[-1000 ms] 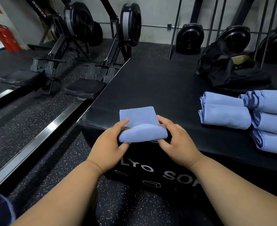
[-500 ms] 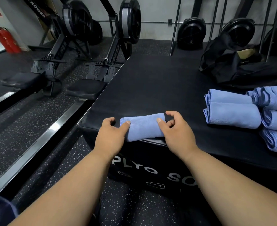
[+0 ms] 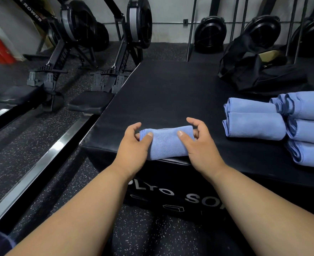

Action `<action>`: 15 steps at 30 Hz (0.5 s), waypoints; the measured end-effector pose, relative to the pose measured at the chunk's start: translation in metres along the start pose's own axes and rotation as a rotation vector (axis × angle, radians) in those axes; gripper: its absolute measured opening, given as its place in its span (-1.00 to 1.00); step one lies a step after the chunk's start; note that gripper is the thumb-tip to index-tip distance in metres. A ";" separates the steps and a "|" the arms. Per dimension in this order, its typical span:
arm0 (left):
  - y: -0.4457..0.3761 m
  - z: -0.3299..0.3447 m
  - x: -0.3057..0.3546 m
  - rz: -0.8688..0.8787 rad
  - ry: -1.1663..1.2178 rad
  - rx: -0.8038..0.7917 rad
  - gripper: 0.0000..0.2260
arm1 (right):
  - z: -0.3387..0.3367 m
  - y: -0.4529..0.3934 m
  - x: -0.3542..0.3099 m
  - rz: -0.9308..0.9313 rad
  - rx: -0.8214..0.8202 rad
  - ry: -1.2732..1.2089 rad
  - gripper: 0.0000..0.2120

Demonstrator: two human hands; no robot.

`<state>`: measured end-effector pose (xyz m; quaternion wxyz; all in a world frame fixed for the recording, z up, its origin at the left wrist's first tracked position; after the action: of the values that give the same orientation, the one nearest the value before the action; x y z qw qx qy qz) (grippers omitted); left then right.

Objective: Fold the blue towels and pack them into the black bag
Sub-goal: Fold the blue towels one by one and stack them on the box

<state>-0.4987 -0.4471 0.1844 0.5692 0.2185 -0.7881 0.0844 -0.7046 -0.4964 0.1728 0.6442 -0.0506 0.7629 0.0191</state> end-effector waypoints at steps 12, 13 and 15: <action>0.037 0.152 0.054 -0.033 0.238 -0.238 -0.38 | -0.167 0.038 0.004 -0.050 0.494 0.131 -0.63; 0.038 0.165 0.056 -0.047 0.233 -0.260 -0.37 | -0.178 0.041 0.006 -0.055 0.521 0.162 -0.65; 0.042 0.187 0.059 -0.065 0.186 -0.278 -0.35 | -0.194 0.044 0.008 -0.074 0.559 0.242 -0.67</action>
<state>-0.6934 -0.4960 0.1814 0.6670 0.1543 -0.7285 -0.0243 -0.9009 -0.4709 0.1965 0.5377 0.0990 0.8075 -0.2213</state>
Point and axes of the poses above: each hand's wrist, its own y-axis away from the middle knuckle, its own z-axis out of the palm, x = y × z, the point moved 4 cm from there along -y, towards the middle knuckle, and after that the axes turned 2 degrees about x, right-handed, at the moved point
